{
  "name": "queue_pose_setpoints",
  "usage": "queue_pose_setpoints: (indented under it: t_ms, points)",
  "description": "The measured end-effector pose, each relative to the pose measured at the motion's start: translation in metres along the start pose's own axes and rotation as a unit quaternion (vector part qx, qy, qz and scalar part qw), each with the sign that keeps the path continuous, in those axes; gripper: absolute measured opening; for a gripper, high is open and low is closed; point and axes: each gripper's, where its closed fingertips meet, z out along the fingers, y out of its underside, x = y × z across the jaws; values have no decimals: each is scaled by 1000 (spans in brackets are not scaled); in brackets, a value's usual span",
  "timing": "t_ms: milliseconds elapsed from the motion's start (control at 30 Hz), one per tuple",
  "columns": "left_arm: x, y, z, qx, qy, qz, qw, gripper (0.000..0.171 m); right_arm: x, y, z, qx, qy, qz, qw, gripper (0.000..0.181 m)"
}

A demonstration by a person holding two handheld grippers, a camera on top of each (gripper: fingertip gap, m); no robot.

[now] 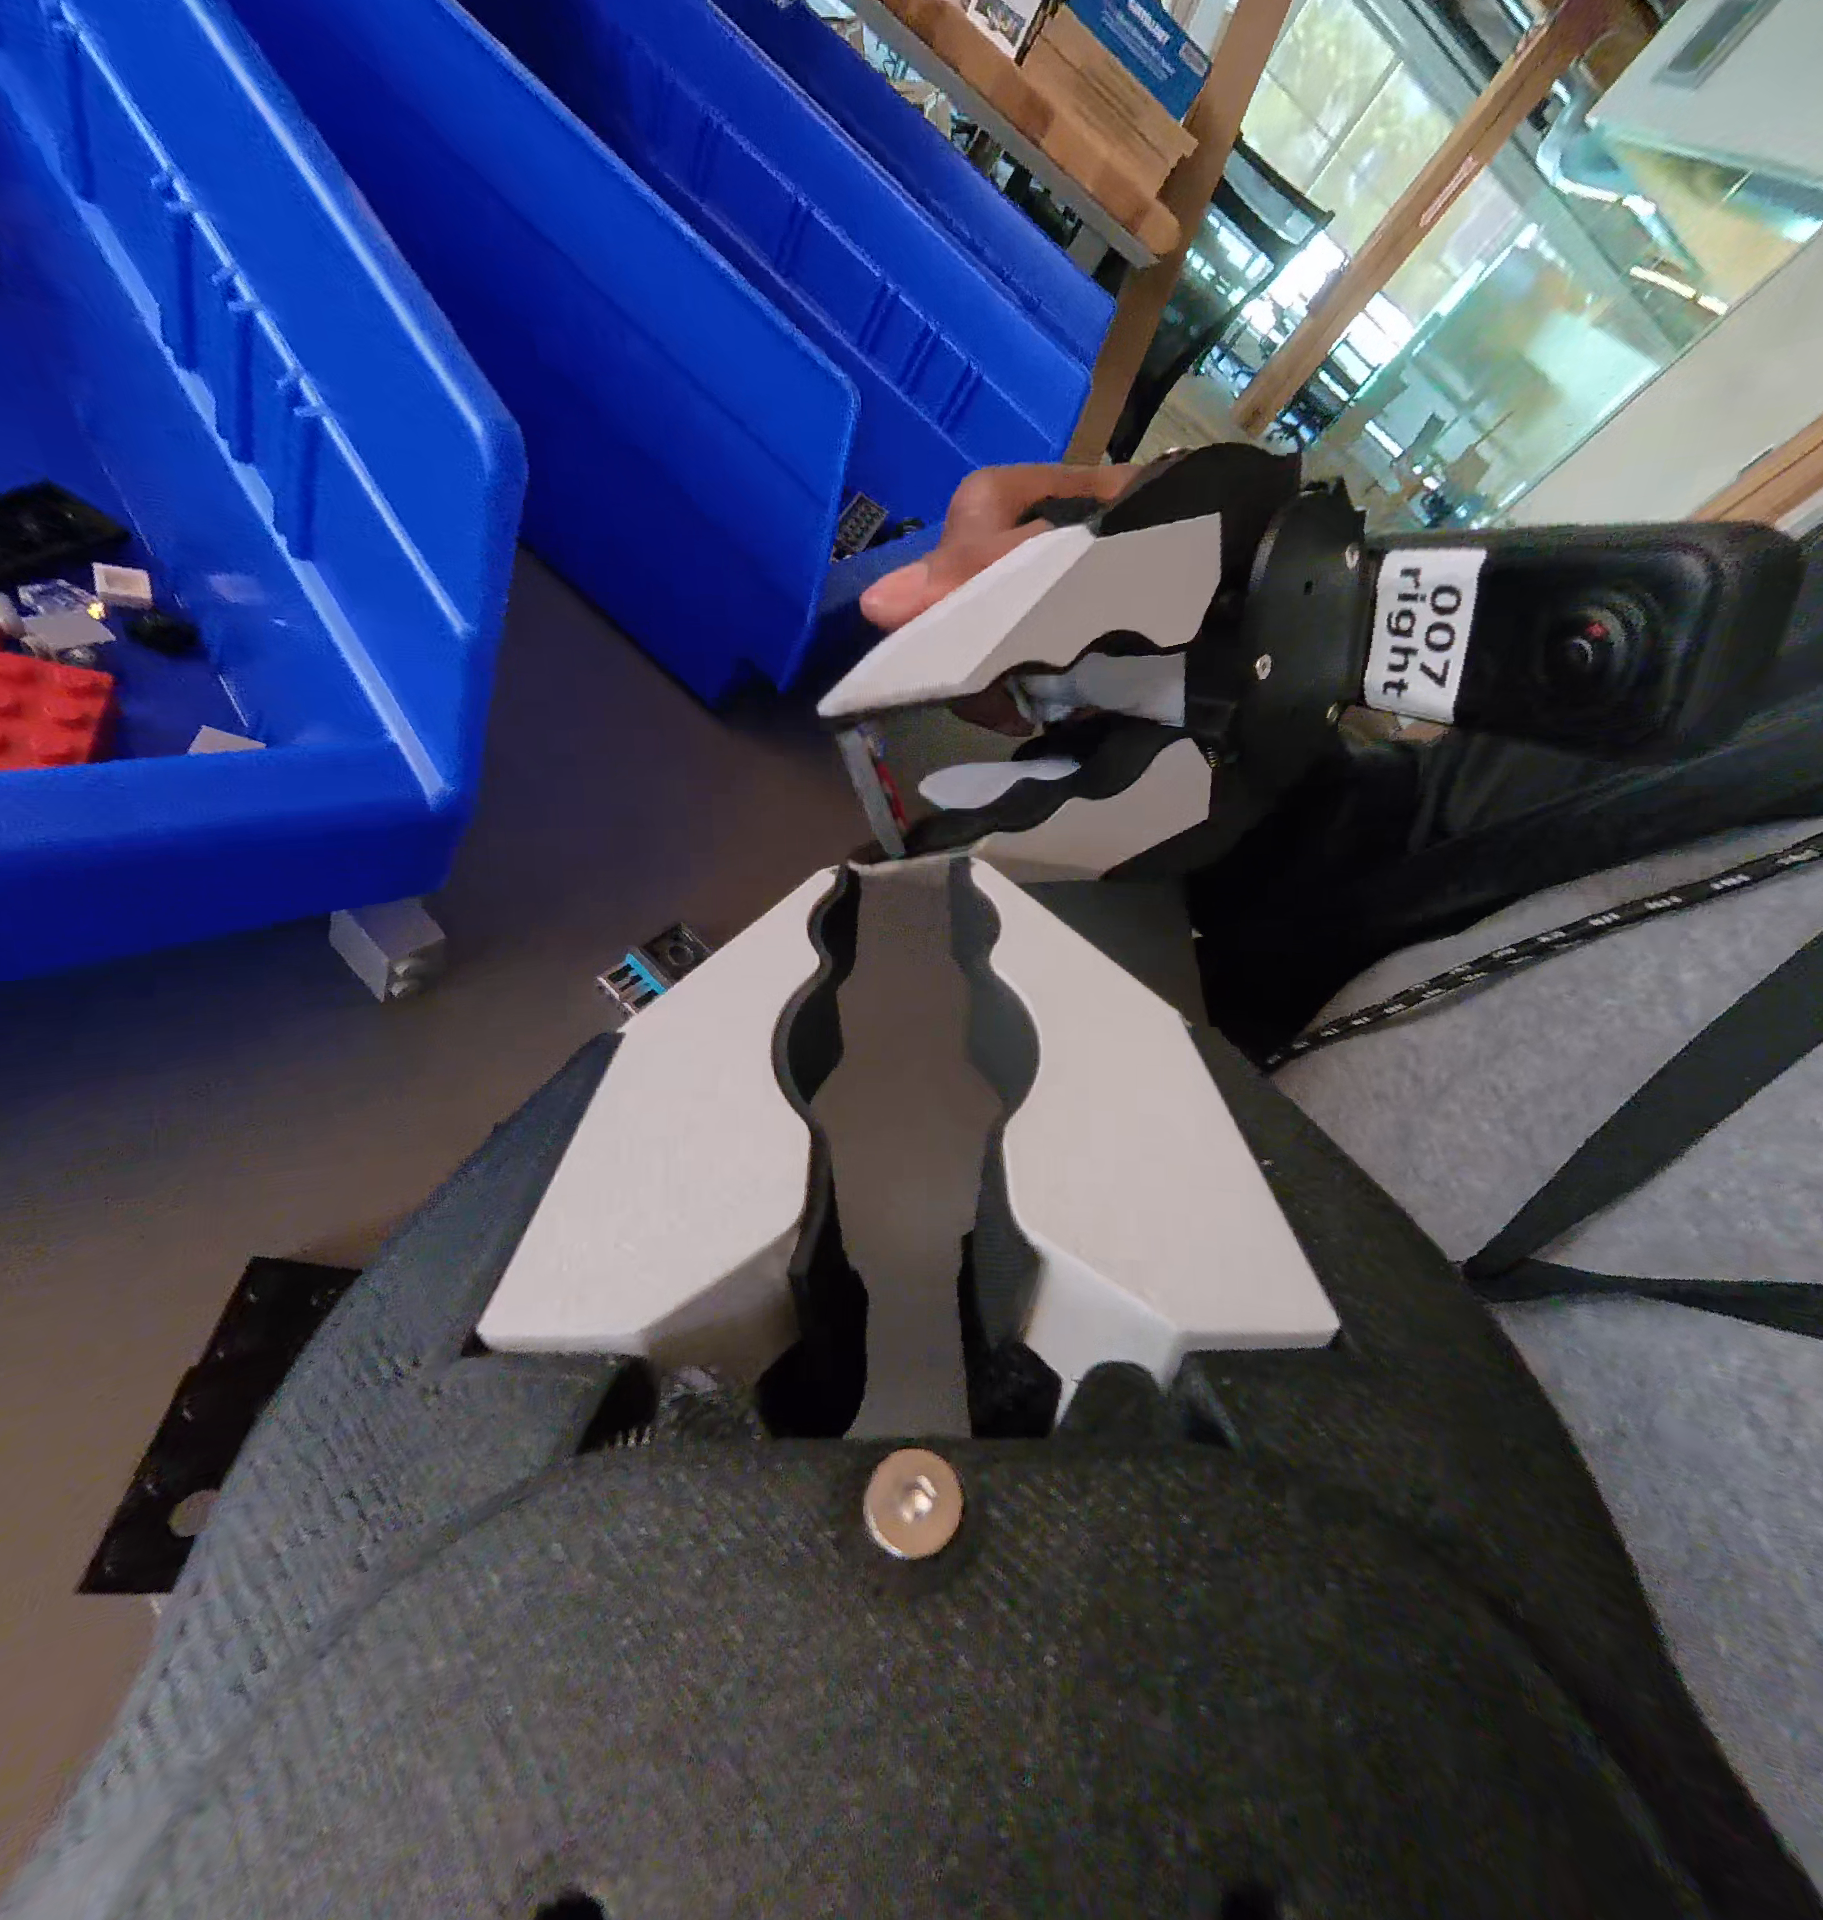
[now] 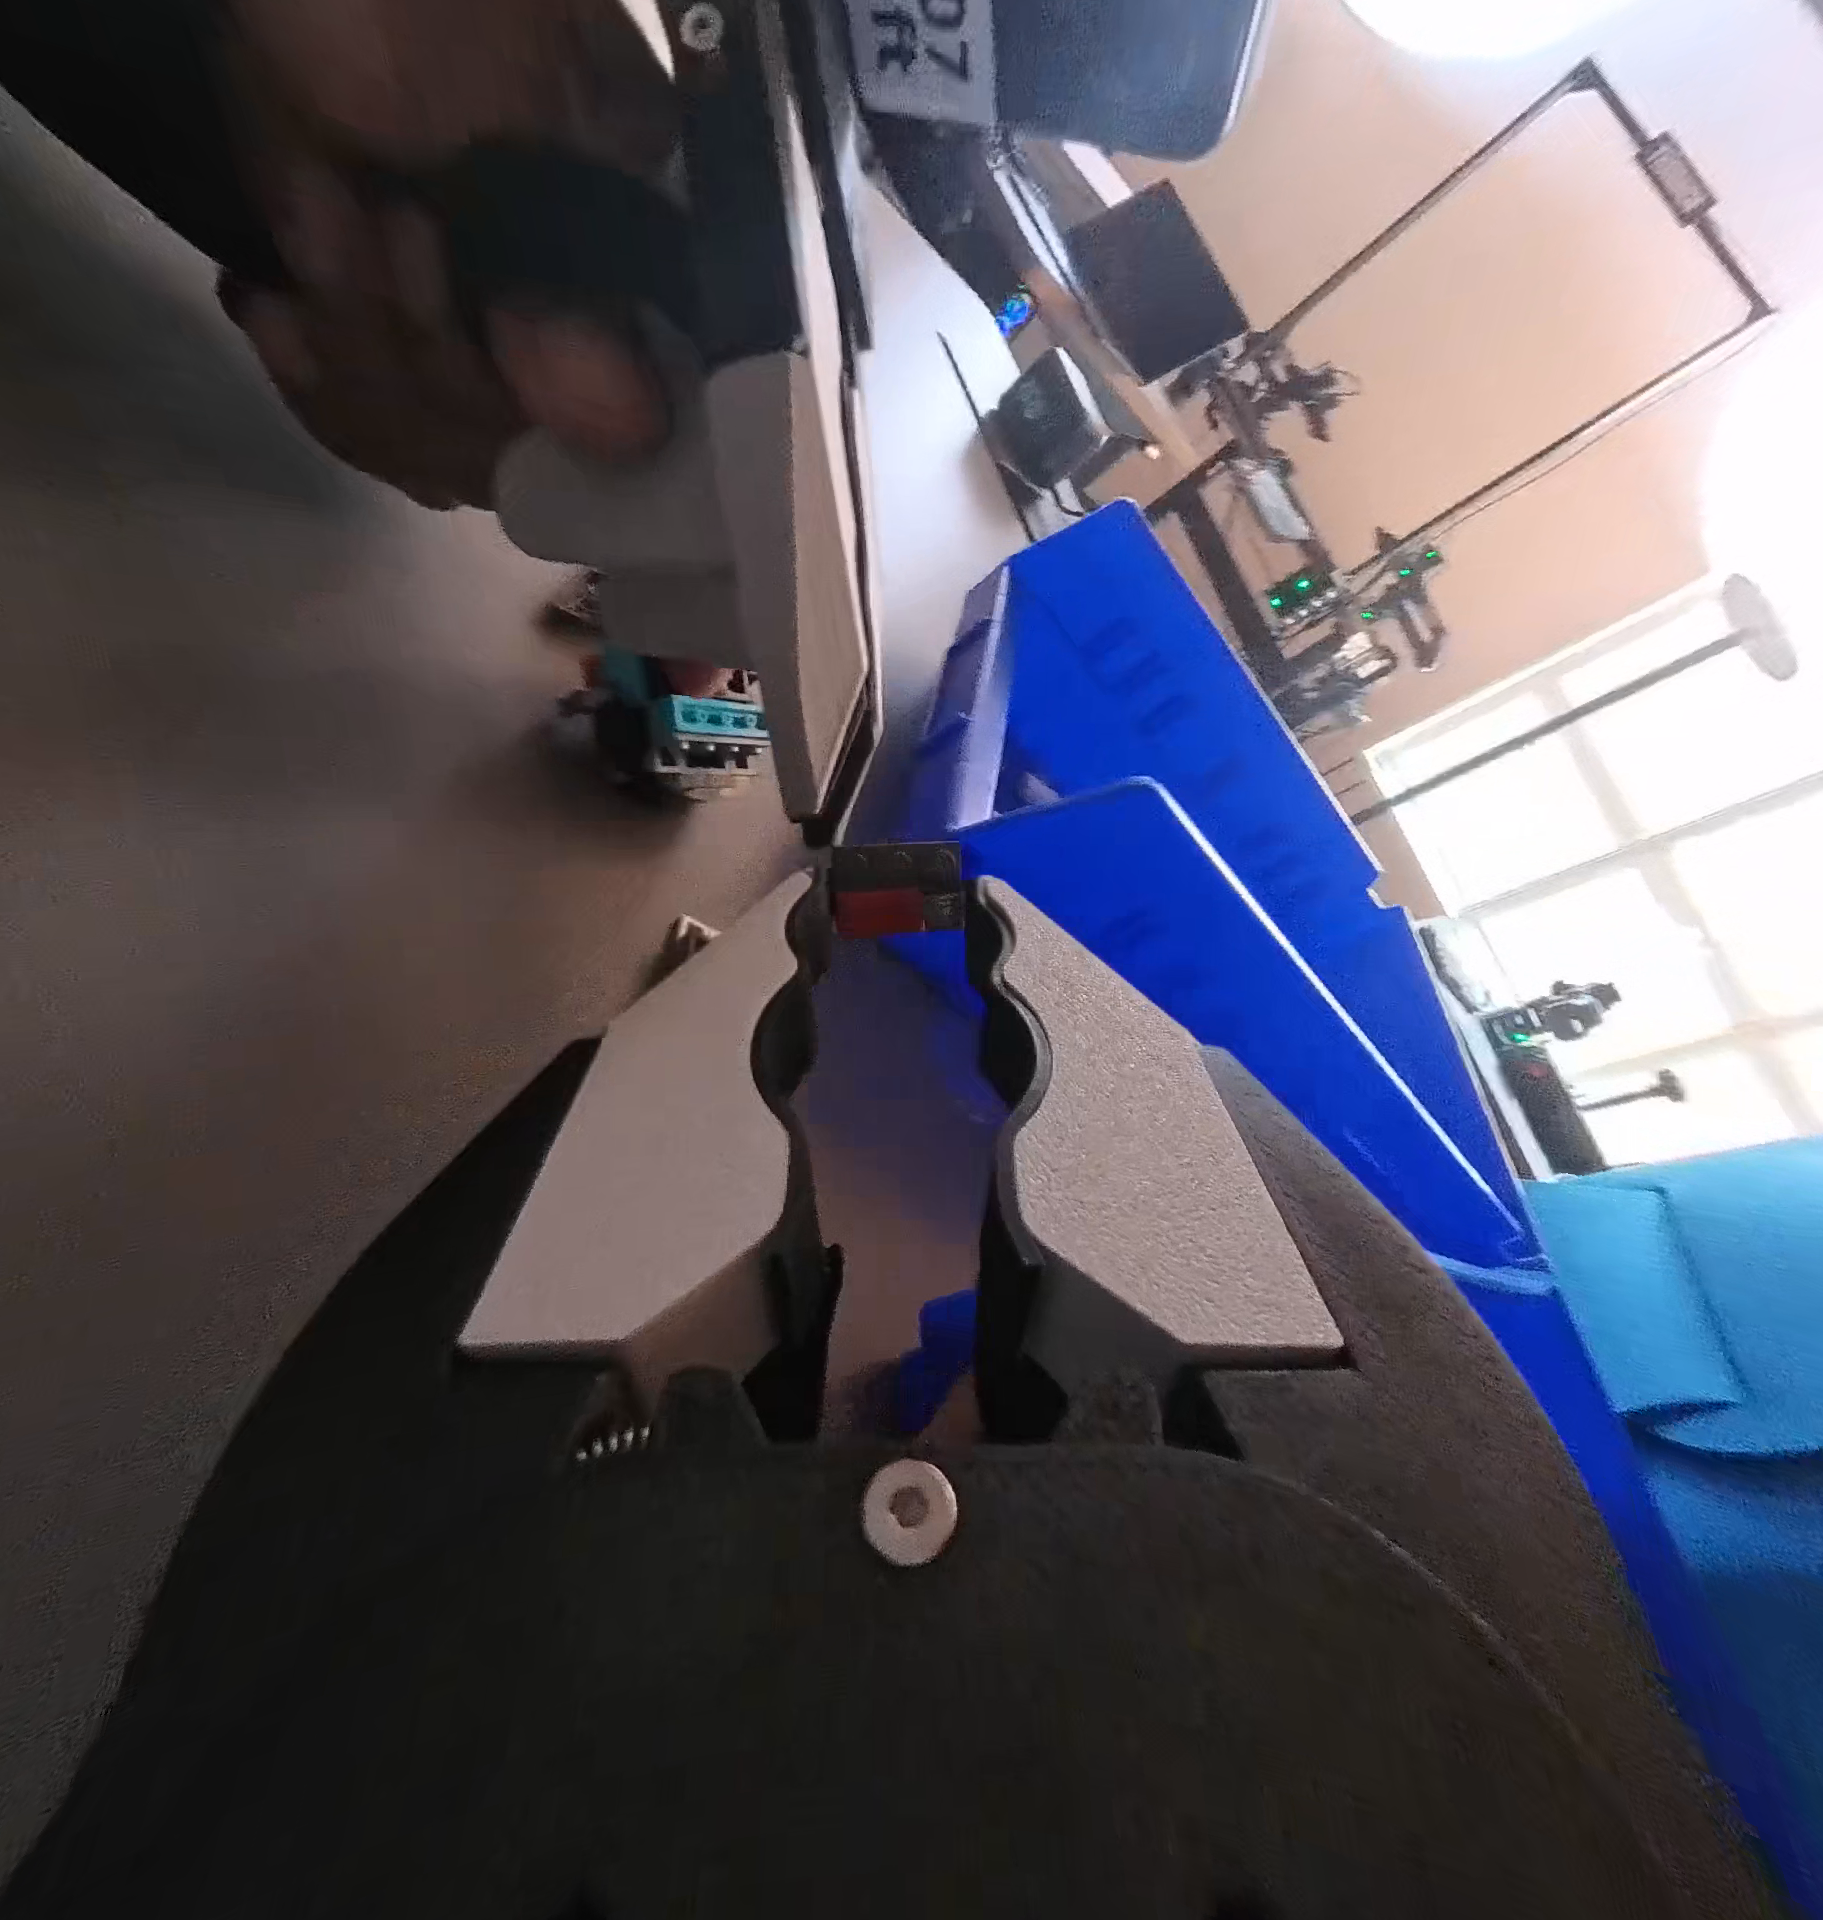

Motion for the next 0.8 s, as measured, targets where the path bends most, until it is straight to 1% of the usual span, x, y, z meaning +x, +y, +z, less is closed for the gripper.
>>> queue_pose_setpoints:
  t_ms: [167,300,667,800]
  points:
    - [-1,-3,1,17,7,-28,999,20,4,-8,-2,8,29,-37,999,27]
    - [1,-6,1,29,17,-39,999,14,0,-11,-1,9,36,-62,997,27]
    - [-3,-5,1,31,10,-43,999,11,-1,-10,1,-1,51,-97,994,27]
    - [-3,-5,1,36,20,-60,997,11,-1,-10,1,2,53,-99,994,26]
